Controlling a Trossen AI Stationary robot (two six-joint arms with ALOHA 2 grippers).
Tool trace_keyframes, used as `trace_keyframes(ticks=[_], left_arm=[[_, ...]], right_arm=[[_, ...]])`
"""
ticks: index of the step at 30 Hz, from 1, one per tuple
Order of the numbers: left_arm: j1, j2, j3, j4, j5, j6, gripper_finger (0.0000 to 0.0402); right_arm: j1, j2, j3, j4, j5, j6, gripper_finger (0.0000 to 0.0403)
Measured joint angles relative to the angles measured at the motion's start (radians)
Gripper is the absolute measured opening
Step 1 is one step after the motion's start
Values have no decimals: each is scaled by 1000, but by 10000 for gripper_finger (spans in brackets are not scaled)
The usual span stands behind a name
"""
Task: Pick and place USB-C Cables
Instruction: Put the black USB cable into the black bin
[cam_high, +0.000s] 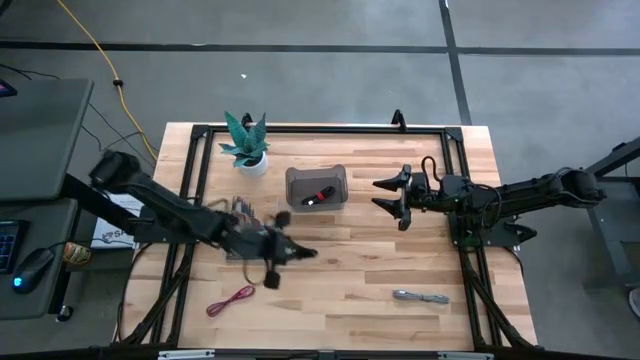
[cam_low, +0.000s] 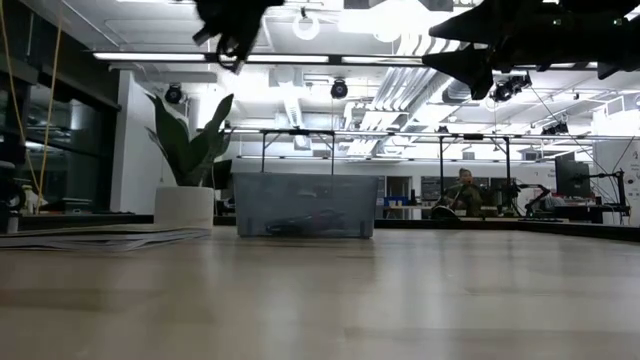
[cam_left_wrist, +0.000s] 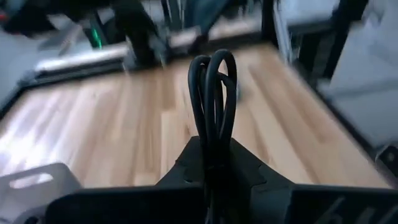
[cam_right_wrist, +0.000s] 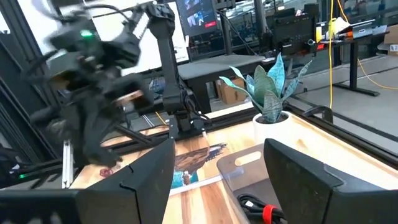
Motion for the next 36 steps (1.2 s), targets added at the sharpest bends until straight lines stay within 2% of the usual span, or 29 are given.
trace_keyframes(ticks=[5,8,10,16,36], left_arm=[[78,-204,-275,345,1,-6,4],[132,-291,-403,556,2,-25,4],[168,-332,-462,635,23,-42,4],[242,-386,-546,660,85,-103,4],[244,-384,-546,654,83,-106,9]], right_arm=[[0,1,0,15,0,1,238],[0,8,0,32,0,0,238],[0,8,0,39,0,0,238],[0,17,0,52,0,-7,238],[0,22,0,53,0,-11,238]])
